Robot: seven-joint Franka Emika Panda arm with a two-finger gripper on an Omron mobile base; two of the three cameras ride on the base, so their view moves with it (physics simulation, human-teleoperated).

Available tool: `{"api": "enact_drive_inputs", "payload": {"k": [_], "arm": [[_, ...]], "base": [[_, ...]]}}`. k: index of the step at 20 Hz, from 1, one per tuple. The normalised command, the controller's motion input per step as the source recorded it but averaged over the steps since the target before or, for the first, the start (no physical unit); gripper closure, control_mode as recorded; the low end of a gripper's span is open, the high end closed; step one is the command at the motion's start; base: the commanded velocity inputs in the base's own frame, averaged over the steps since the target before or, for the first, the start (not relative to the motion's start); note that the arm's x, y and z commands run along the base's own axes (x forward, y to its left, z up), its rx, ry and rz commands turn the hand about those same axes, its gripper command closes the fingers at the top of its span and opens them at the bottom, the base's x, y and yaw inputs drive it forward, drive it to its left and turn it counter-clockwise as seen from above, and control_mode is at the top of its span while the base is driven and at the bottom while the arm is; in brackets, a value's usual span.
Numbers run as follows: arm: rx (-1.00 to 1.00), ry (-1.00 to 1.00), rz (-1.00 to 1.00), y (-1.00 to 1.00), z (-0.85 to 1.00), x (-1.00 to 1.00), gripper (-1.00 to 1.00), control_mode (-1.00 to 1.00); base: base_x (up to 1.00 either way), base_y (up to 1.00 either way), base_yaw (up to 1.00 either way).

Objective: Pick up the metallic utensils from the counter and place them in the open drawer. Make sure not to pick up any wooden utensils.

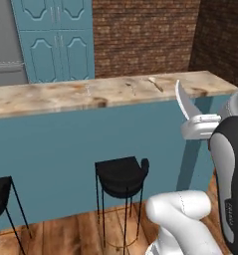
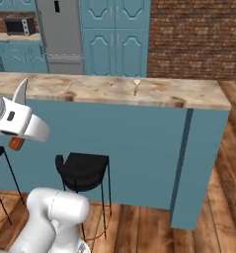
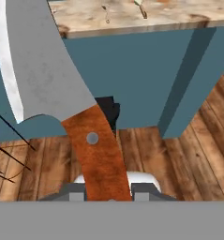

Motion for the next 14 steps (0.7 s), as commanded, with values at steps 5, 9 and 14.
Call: {"api": "enact_drive_inputs", "payload": {"k": [5,9,14], "arm": [[0.0,0.0,0.0,0.0,0.0,0.0,1.0,1.0],[0.0,0.0,0.0,0.0,0.0,0.0,1.0,1.0],[0.0,0.0,0.0,0.0,0.0,0.0,1.0,1.0]], "base": [[0.11,-1.0,0.01],[0.18,-1.0,0.01],[0.39,-1.0,0.03]]}}
